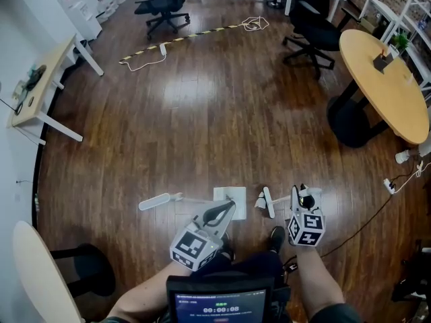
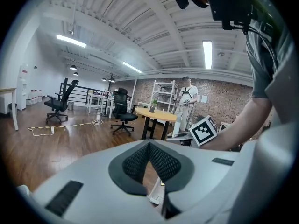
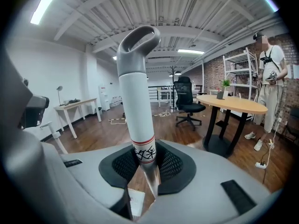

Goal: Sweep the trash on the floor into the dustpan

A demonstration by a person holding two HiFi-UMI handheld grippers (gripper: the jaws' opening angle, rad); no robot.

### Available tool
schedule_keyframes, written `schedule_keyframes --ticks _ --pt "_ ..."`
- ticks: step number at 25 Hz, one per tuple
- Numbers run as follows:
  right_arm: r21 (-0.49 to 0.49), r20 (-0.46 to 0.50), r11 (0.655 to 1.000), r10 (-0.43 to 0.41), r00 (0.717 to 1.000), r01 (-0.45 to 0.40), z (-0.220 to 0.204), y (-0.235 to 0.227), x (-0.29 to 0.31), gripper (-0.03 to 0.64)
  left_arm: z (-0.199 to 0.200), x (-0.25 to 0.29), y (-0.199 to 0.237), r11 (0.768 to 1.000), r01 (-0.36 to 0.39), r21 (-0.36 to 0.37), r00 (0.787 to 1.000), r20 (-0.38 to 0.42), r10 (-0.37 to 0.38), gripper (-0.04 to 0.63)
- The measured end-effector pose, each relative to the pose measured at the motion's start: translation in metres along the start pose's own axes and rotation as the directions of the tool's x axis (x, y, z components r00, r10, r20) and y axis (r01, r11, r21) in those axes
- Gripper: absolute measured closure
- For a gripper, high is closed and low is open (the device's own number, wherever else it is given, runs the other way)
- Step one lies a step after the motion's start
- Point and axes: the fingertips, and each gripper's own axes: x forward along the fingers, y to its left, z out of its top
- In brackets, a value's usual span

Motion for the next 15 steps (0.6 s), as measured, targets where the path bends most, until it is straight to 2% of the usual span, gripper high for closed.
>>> schedule_keyframes --ticks 8,15 --pt "0.119 -0.02 0.993 0.019 1.0 -0.017 -0.001 0.093 0.009 0.506 -0.007 -0.037 0.024 1.0 -0.002 -0.002 1.0 0.023 0.002 0.58" --pt "0.162 -0.008 0.987 0.016 1.0 -0.015 0.013 0.11 -0.001 0.508 -0.004 -0.056 0.027 1.0 -0.01 -0.001 1.0 0.025 0.01 0.58"
